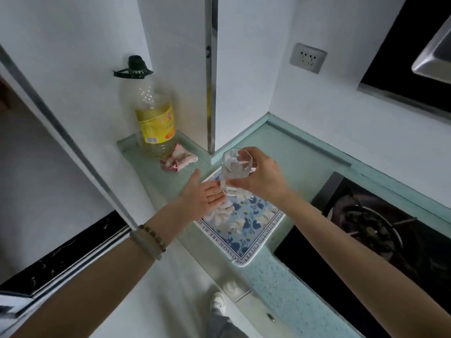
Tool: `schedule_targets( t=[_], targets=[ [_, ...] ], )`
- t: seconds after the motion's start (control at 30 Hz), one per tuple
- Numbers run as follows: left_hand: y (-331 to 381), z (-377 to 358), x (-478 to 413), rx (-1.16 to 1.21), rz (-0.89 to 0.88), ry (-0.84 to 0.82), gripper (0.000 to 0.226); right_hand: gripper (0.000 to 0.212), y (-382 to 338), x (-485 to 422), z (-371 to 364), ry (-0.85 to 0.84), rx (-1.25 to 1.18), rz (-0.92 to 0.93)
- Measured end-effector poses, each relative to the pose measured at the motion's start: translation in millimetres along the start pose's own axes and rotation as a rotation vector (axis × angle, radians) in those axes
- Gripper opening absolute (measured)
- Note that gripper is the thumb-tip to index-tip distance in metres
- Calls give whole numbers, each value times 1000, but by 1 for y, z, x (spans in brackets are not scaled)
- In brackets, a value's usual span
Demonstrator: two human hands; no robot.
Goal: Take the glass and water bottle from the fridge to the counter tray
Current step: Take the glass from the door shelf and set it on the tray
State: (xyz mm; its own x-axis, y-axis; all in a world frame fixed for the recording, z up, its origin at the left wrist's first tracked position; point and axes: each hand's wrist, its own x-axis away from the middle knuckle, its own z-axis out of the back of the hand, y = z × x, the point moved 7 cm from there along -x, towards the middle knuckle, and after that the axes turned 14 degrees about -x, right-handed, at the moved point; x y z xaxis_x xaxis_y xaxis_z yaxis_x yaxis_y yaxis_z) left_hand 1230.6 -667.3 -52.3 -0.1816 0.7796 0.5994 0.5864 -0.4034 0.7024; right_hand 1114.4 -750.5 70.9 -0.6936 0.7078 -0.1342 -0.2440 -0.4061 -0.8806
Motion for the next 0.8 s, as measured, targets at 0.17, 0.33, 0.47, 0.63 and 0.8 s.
schedule_targets(
  t=[0.17,0.33,0.47,0.63,0.8],
  targets=[
    [7,31,-48,14,50,38,86,67,34,-38,-24,-56,-70,-50],
    [0,48,-81,24,130,90,84,67,70,-61,-46,-79,-99,-117],
    [-4,57,-98,3,163,101,80,72,99,-73,-63,-119,-98,-216],
    [-8,67,-123,-55,246,64,79,74,127,-83,-74,-104,-99,-289],
    [-16,79,-149,-148,301,6,88,75,143,-89,-85,-101,-97,-352]
  ],
)
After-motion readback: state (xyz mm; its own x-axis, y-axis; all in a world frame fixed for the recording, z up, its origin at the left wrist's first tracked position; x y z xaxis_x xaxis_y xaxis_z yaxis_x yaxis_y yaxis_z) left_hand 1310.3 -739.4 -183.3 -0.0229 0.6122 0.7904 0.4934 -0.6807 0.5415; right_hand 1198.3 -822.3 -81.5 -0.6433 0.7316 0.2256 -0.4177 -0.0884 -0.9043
